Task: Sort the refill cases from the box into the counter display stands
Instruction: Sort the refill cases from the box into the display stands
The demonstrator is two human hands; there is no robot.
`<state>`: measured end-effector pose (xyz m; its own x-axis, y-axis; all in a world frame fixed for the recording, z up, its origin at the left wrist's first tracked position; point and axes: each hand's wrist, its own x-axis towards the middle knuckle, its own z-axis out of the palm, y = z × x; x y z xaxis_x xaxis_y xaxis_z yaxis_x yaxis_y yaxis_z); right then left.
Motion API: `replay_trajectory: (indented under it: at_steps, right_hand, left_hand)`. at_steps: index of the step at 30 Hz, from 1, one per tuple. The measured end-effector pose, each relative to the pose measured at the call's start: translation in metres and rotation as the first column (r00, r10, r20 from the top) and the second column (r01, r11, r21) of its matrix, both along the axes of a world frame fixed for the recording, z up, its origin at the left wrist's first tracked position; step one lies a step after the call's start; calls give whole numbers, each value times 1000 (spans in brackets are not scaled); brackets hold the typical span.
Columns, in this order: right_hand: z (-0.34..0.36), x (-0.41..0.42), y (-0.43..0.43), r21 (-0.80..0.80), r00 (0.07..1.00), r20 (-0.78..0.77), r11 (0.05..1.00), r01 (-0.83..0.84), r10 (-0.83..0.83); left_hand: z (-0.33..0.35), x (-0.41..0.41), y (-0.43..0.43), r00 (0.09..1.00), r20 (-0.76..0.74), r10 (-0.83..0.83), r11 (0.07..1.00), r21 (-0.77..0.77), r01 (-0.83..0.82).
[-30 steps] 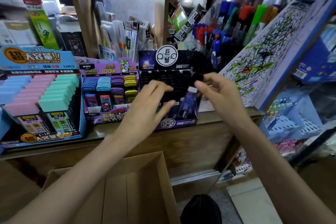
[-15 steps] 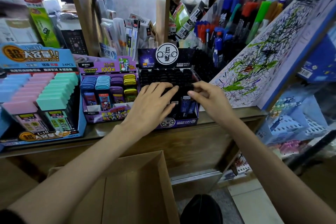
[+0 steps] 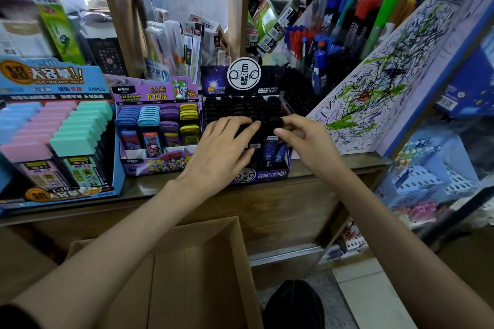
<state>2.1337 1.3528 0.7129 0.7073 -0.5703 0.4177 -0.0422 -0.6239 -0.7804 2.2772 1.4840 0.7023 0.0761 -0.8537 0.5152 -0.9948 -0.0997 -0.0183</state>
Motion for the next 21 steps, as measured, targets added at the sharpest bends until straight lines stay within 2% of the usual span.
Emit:
replay_trajectory:
  at_steps: [3, 8, 12, 16, 19, 21]
  right_hand:
    - [1, -2, -4, 5, 1000, 9, 1000, 20, -20]
    - [-1, -4, -7, -69, 993, -115, 998, 6, -14]
    - [-10, -2, -2, -103, 978, -129, 983, 154, -166]
    - [-5, 4, 3, -310, 915, -258, 924, 225, -309]
    - [-1, 5, 7, -455, 819, -366, 852, 258, -443]
    - [-3, 0, 10, -452, 830, -306, 838, 306, -467]
  left_hand:
    - [0, 1, 0, 1000, 4, -5, 1000, 1, 5]
    - [-1, 2, -1, 1000, 8, -11, 1000, -14, 11]
    - [-2, 2, -1, 1000, 10, -7, 1000, -27, 7]
    - [0, 0, -1, 1000, -2, -24, 999, -23, 24]
    - [2, -3, 8, 998, -62, -26, 992, -128, 18]
    - [-1, -3, 19, 982, -189, -3, 962, -270, -49]
